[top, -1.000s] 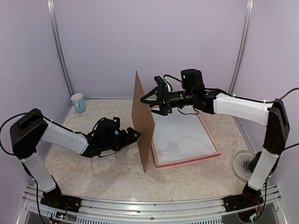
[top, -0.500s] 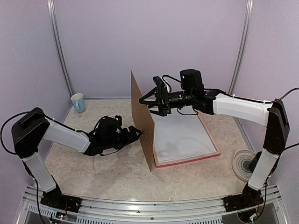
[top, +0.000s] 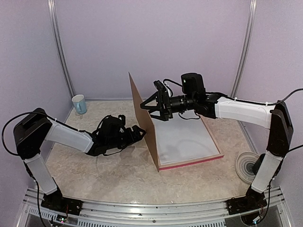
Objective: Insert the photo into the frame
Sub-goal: Turn over the backboard at the center of the board.
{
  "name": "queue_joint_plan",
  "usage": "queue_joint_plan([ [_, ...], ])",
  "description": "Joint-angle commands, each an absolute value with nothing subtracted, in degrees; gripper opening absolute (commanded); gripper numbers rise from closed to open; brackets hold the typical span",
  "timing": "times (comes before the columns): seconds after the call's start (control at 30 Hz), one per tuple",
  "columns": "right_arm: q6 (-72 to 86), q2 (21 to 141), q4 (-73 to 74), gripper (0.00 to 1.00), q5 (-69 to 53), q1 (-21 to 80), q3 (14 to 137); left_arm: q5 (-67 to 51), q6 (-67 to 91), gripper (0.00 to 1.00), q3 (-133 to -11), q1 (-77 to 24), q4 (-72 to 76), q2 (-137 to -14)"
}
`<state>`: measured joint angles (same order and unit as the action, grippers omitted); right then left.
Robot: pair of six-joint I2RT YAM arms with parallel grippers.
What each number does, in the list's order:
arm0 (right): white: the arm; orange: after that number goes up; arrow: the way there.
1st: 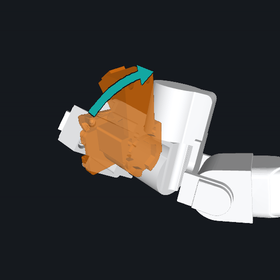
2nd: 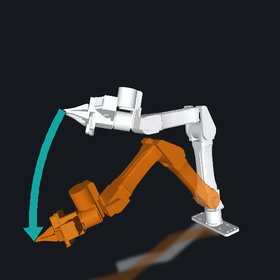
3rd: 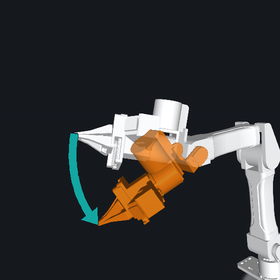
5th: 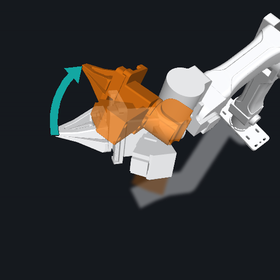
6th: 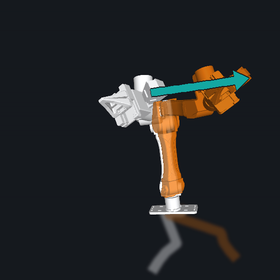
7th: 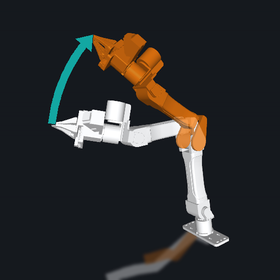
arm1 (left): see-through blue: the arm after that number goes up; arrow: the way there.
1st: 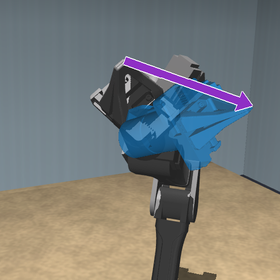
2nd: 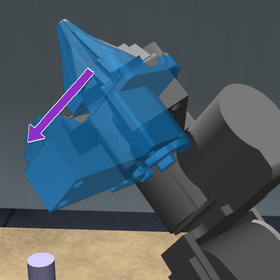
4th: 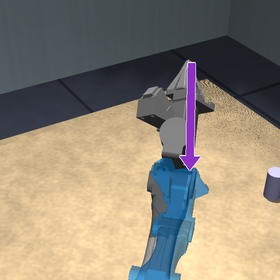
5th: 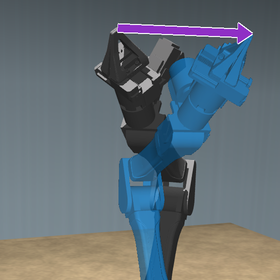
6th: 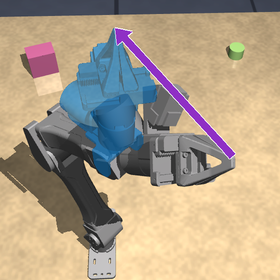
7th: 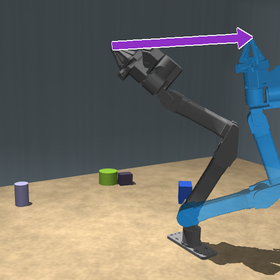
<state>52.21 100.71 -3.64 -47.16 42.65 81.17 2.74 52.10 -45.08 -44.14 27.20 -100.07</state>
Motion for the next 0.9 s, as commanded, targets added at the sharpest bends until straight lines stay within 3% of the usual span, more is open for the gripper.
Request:
queue_joint_plan([
  [0.0, 52.55, 98.42, -5.14, 0.85, -47.57, 43.38, 80.16, 1.95, 50.57, 0.93, -47.21, -44.25, 26.85, -100.66],
  [0.67, 52.03, 97.8, -5.27, 0.86, -46.9, 43.14, 78.59, 1.32, 47.28, 0.93, -49.46, -41.89, 21.87, -94.26],
  [0.87, 52.03, 98.38, -5.28, 0.85, -47.0, 42.91, 78.31, 0.82, 46.9, 0.99, -50.73, -41.57, 19.07, -89.9],
])
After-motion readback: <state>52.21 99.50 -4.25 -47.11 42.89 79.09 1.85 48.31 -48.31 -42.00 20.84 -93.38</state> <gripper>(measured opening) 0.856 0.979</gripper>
